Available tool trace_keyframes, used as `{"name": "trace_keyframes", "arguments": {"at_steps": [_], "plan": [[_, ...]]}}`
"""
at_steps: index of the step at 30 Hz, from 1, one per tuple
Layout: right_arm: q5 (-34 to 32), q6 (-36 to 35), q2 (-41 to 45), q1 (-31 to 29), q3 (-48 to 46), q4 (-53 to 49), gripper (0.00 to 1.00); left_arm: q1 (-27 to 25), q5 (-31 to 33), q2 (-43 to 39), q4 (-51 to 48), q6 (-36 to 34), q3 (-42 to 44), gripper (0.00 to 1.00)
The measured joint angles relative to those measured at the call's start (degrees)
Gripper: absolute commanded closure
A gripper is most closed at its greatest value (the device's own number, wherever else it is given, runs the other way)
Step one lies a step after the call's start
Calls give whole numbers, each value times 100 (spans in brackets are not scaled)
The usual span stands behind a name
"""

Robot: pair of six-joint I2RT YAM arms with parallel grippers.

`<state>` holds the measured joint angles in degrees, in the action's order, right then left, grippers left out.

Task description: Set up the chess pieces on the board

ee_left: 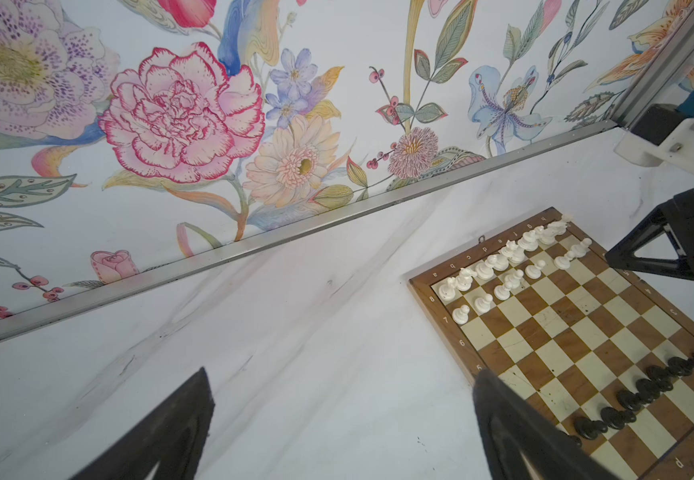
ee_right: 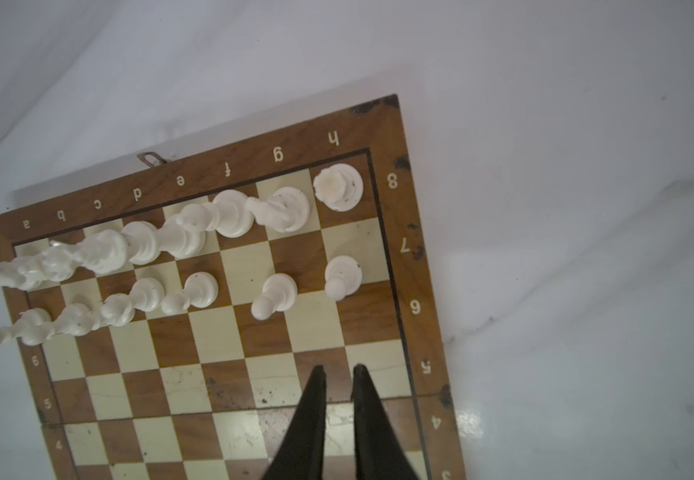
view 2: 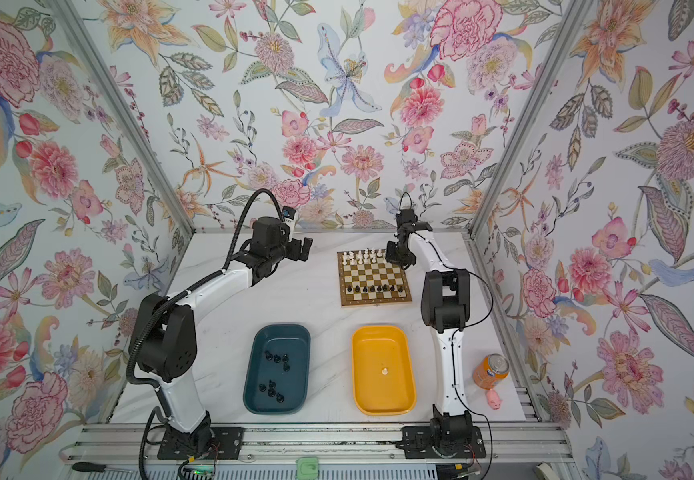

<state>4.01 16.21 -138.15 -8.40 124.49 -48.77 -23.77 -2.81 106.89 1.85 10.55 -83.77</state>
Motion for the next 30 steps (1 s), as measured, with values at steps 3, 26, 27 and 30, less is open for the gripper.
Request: {"name": "trace_keyframes", "arguments": {"at_steps": [3, 26, 27, 30], "plan": [[-20, 2, -153, 24, 142, 15, 85, -13, 39, 0, -4, 2, 0, 1], [-190, 0, -695, 50, 782, -46, 77, -24, 173, 50, -72, -28, -315, 1], [-192, -2, -693, 50, 778, -46, 77, -24, 173, 59, -81, -28, -315, 2], [-192, -20, -682, 39, 772, -59, 78, -24, 173, 63, -96, -26, -315, 1]]}}
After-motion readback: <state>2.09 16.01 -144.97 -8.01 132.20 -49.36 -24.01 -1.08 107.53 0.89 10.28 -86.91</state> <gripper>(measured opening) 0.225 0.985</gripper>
